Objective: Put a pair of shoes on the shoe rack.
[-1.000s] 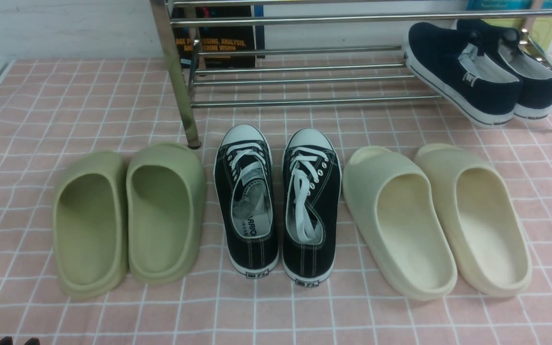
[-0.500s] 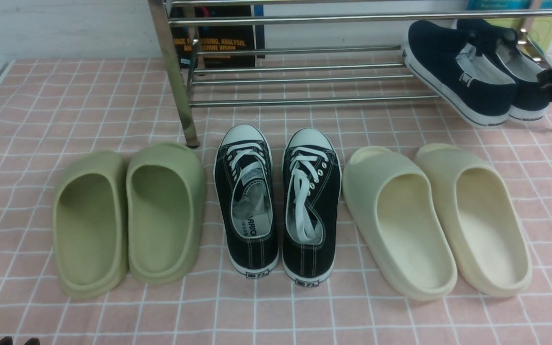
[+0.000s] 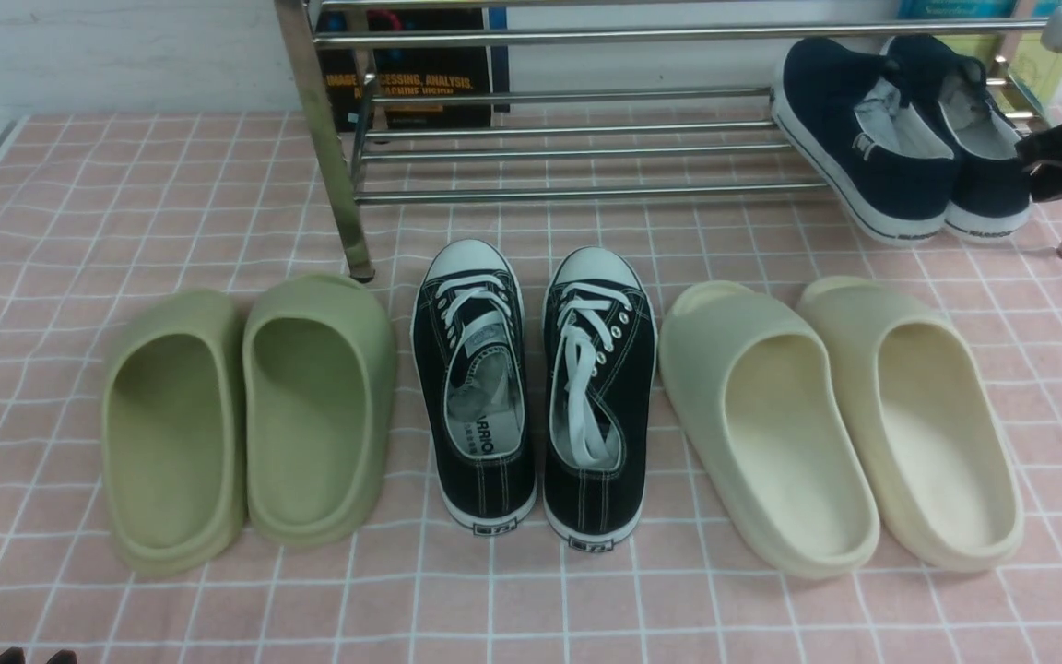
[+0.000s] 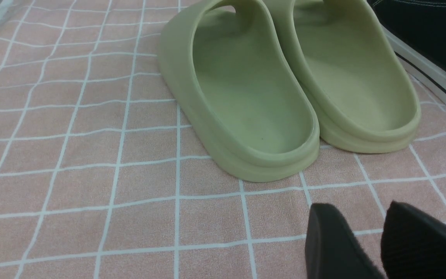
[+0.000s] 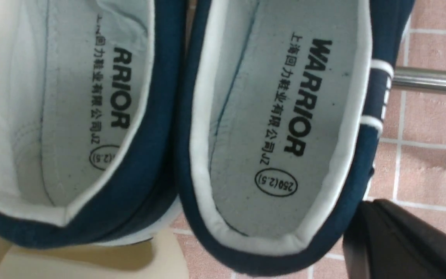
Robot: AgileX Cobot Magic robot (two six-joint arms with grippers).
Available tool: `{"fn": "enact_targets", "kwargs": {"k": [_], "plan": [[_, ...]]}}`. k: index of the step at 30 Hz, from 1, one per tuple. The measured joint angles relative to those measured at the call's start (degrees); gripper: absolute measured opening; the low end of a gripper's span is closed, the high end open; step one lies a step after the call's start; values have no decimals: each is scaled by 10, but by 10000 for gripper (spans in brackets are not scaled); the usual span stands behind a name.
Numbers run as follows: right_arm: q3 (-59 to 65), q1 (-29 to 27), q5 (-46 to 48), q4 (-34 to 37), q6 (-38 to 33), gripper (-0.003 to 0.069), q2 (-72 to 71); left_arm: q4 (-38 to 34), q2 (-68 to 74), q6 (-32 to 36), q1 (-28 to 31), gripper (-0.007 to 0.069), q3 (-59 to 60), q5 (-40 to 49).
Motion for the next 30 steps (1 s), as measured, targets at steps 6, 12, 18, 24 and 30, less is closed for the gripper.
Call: {"fn": "enact_targets", "kwargs": {"k": [6,12,18,24,30], "plan": [[0,1,9,-30,0,-8,-44,0,0,0,0,239,0,0],[0,2,29,-71,37,-8,-156,0,0,0,0,239,0,0],[27,32,19,-68,41,-8,-312,0,0,0,0,239,0,0],[222,44,-105,-85,41,-6,-496,0,0,0,0,239,0,0],[531,44,-317,-64,42,-4,-709,0,0,0,0,239,0,0]]}}
